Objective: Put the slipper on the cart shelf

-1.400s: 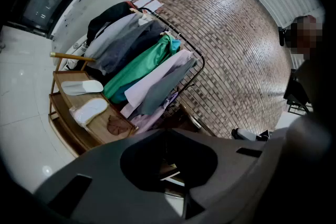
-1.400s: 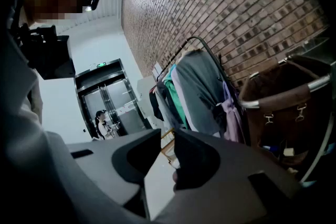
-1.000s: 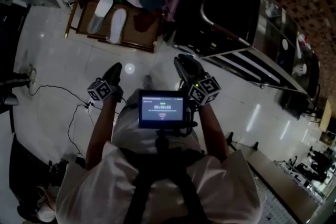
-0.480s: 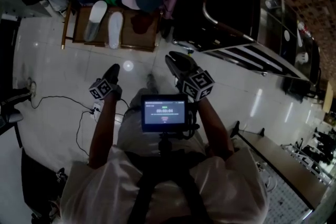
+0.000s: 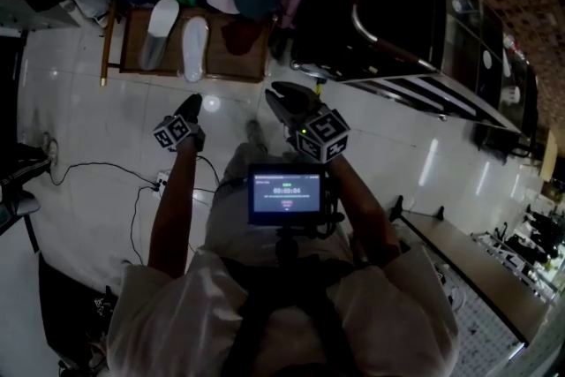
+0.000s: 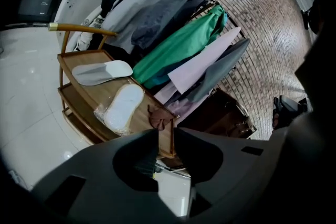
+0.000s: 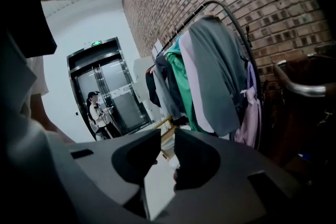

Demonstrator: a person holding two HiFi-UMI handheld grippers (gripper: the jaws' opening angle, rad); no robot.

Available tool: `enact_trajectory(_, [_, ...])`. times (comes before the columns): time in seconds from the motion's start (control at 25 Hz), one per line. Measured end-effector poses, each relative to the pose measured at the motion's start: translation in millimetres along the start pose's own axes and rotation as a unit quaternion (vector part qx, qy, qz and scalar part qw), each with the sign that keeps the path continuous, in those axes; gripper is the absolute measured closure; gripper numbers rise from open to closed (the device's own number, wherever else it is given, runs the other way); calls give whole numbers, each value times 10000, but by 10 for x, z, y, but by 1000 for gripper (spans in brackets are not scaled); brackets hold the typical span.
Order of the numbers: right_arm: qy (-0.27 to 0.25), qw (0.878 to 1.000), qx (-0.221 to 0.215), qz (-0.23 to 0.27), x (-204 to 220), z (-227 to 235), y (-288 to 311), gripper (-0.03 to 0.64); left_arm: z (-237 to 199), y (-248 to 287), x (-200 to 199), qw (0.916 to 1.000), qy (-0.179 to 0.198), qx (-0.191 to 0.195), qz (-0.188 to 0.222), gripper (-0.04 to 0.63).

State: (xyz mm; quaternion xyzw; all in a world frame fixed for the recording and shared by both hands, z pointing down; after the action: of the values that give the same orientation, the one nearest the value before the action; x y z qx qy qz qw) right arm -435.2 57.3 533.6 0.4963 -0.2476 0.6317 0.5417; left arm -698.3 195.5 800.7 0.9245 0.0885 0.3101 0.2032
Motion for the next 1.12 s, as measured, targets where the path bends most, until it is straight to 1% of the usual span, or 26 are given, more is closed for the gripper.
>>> enact_trajectory(0.32, [-91,9995,-207,-199,64,-48,261,523,-341,261,124,9995,-70,-248,-198,506])
enact_trajectory(0.44, [-65,9991,-286,-320,133,-71,345,523,-477,334,147,9989,-324,-309,-112,505])
enact_trajectory(0.52, [-38,9987,-321,-401,184,-78,390,523,-528,384,139,9983,-498,-304,-24,492])
enact_trajectory(0.68, [-37,9980,-365,-517,269,-81,426,523,-639,468,154,9967,-707,-394,3,490])
enact_trajectory(0.72, [-54,9977,-378,-566,294,-77,434,523,-670,495,156,9963,-760,-409,4,471])
enact_trajectory(0.76, [-63,9974,-393,-606,313,-74,447,523,-703,524,159,9956,-831,-427,7,468])
enact_trajectory(0.8, [-65,9971,-404,-638,326,-73,460,523,-737,551,163,9946,-939,-450,19,464])
enact_trajectory(0.84, [-59,9969,-410,-662,334,-72,473,523,-774,576,169,9929,-1089,-479,49,450])
enact_trajectory(0.88, [-49,9968,-415,-677,337,-72,485,523,-815,598,179,9905,-1271,-515,102,449])
enact_trajectory(1.0, [-7,9964,-454,-720,362,-76,505,523,-935,649,231,9808,-1824,-624,279,433])
enact_trajectory(1.12, [75,9956,-473,-810,435,-79,502,523,-1026,685,282,9729,-2176,-688,375,419])
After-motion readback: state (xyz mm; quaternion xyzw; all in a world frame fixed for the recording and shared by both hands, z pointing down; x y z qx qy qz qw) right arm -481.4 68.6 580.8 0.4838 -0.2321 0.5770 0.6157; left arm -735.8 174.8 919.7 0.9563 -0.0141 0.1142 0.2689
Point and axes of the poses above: the fingertips, and each gripper's own axes: y forward along the fingers, z to its right, x out of its underside, the point moved 6 cm from there along -y, backward along the fingers, and after that the axes turned 11 degrees about z, right-handed, at the moved point
